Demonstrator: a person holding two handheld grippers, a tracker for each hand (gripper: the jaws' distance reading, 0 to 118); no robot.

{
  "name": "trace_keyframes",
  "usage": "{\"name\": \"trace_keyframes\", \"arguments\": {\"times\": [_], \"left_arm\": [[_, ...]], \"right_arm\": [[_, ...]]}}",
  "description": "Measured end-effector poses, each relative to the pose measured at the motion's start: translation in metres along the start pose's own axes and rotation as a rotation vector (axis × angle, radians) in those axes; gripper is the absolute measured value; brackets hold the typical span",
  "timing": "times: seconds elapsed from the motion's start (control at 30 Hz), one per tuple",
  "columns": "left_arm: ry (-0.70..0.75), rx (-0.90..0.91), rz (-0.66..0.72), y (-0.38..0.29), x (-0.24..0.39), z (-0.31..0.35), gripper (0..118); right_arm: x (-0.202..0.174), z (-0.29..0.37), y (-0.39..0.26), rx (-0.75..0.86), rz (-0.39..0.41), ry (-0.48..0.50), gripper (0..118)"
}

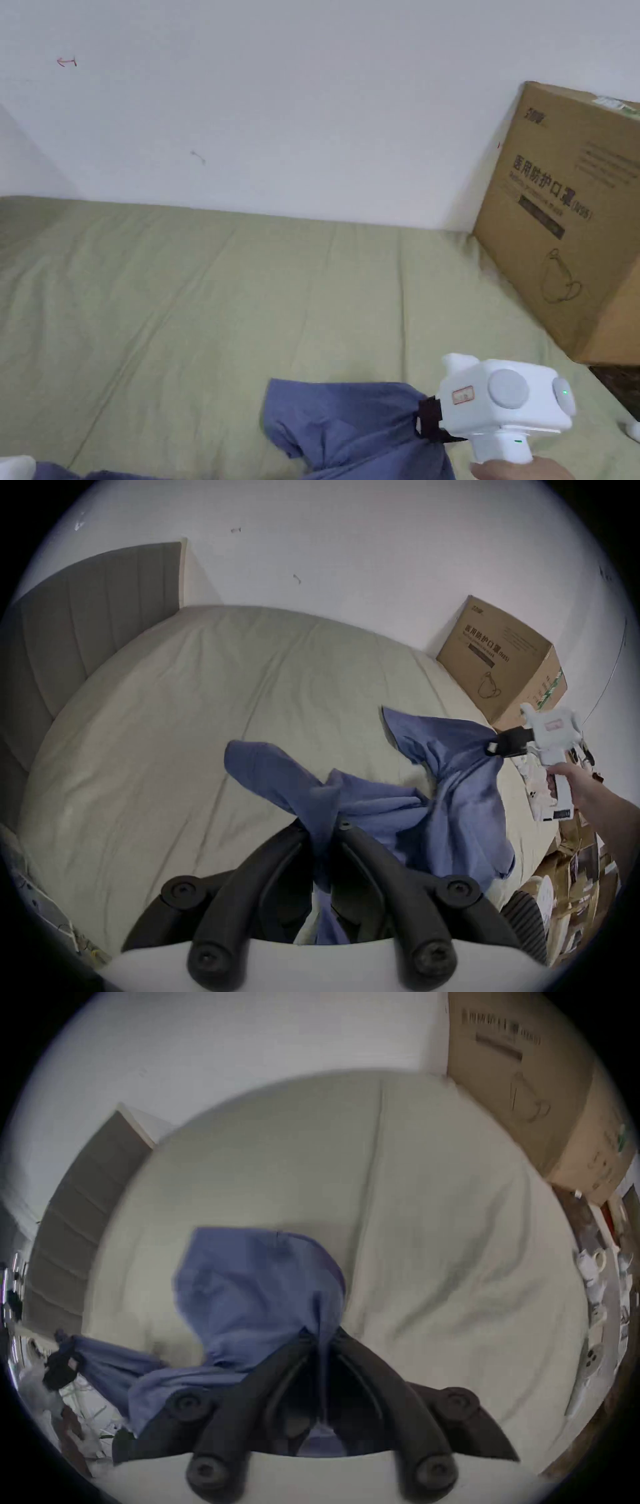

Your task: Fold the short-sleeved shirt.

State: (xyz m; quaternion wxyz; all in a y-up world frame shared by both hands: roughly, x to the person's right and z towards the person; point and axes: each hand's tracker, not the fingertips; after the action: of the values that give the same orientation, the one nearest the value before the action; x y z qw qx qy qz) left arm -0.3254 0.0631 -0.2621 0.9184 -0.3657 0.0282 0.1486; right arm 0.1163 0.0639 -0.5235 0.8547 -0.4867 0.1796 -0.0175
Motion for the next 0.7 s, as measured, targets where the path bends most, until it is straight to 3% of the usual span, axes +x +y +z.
{"name": "trace_keyframes", "arguments": {"times": [0.1,0.23,0.37,0.53,0.7], "left_arm": [[0.012,0.062,-0.006,0.024,-0.009,0.029,6],[0.052,0.179,-0.075,0.070,-0.017,0.082,6],[-0.004,0.254,-0.132,0.117,-0.002,0.129,6],[-0.014,0.323,-0.161,0.166,0.020,0.162,6],[-0.035,0.382,-0.153,0.218,0.033,0.180,6]], "right_arm": [[0.002,0.071,0.001,0.124,0.052,-0.023,1],[0.017,0.168,0.009,0.253,0.011,-0.025,1],[0.019,0.247,0.025,0.374,-0.029,0.043,1],[-0.008,0.316,0.040,0.505,0.015,0.014,1],[-0.019,0.344,0.076,0.554,0.025,-0.017,1]]}}
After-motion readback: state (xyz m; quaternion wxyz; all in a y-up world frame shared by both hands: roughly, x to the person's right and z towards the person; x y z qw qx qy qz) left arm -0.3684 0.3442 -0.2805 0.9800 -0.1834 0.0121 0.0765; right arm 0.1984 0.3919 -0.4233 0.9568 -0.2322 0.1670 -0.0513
